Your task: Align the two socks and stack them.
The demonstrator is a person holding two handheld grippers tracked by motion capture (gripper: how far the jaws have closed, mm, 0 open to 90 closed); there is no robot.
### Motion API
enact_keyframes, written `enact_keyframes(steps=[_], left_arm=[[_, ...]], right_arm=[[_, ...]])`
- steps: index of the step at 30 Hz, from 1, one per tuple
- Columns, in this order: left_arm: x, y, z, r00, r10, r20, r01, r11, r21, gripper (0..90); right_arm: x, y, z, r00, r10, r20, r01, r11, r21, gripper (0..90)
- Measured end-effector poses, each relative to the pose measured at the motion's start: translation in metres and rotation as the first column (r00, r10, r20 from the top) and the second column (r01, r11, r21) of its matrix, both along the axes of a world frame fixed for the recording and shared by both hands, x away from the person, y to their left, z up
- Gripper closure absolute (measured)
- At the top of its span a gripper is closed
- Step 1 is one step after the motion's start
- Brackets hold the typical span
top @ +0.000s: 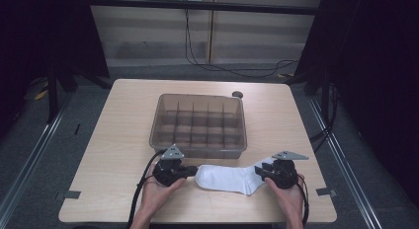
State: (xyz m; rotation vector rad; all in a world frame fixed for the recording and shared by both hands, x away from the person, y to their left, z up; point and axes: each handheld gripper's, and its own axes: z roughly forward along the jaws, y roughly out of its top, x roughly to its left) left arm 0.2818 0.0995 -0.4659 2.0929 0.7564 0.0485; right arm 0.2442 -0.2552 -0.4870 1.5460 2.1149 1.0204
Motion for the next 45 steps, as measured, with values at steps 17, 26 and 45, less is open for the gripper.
enact_keyframes(steps=[17,26,45], left_arm=[[0.004,-0.022,-0.029,0.9991,-0.019,-0.039,0.024,0.991,0.132,65.4],[-0.006,-0.016,-0.032,0.9993,-0.022,-0.03,0.025,0.9948,0.098,58.3],[-0.016,-0.01,-0.019,0.9987,-0.043,-0.026,0.044,0.9971,0.062,50.5]], right_arm=[[0.002,0.015,-0.006,0.9998,0.013,-0.017,-0.013,1.0,-0.012,53.1],[0.003,0.004,-0.011,0.9991,-0.026,-0.033,0.026,1.0,-0.005,44.6],[-0.001,-0.007,-0.002,0.999,-0.041,-0.019,0.04,0.998,-0.048,32.5]])
